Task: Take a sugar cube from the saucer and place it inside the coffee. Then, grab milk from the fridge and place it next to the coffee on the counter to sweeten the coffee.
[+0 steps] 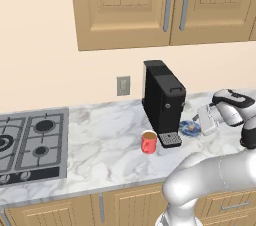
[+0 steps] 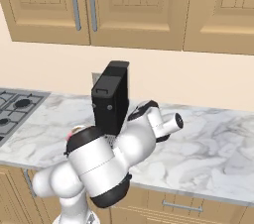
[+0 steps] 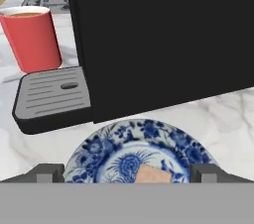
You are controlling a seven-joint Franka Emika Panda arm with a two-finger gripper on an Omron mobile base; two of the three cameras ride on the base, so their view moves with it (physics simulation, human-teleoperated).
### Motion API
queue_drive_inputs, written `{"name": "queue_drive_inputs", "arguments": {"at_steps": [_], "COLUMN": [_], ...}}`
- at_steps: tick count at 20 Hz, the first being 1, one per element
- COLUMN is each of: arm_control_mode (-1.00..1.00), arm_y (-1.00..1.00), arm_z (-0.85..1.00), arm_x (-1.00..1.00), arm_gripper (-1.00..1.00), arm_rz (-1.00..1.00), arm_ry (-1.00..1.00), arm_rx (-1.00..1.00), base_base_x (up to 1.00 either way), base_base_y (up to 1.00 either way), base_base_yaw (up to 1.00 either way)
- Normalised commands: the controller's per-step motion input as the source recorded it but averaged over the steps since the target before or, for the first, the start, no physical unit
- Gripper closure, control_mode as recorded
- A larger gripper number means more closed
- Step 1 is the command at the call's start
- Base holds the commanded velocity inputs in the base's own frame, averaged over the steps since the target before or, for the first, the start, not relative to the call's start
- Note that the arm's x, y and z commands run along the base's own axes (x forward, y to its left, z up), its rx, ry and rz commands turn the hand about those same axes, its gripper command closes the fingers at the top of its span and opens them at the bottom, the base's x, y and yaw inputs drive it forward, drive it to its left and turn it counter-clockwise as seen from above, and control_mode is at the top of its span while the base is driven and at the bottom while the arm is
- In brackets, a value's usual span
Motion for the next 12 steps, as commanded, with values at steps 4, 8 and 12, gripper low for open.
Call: {"name": "queue_drive_inputs", "arguments": {"at_steps": [4,8,12], "arm_control_mode": [-1.00,-1.00,-1.00], "arm_y": [0.00,0.00,0.00], "arm_z": [-0.23,-0.23,-0.10], "arm_x": [0.03,0.10,0.28], "arm_gripper": [-1.00,-1.00,-1.00], "arm_rz": [0.01,0.00,0.00], "arm_ry": [0.00,0.00,0.00], "arm_rx": [0.00,0.00,0.00], "base_base_x": [0.00,0.00,0.00], "base_base_y": [0.00,0.00,0.00], "base_base_yaw": [0.00,0.00,0.00]}}
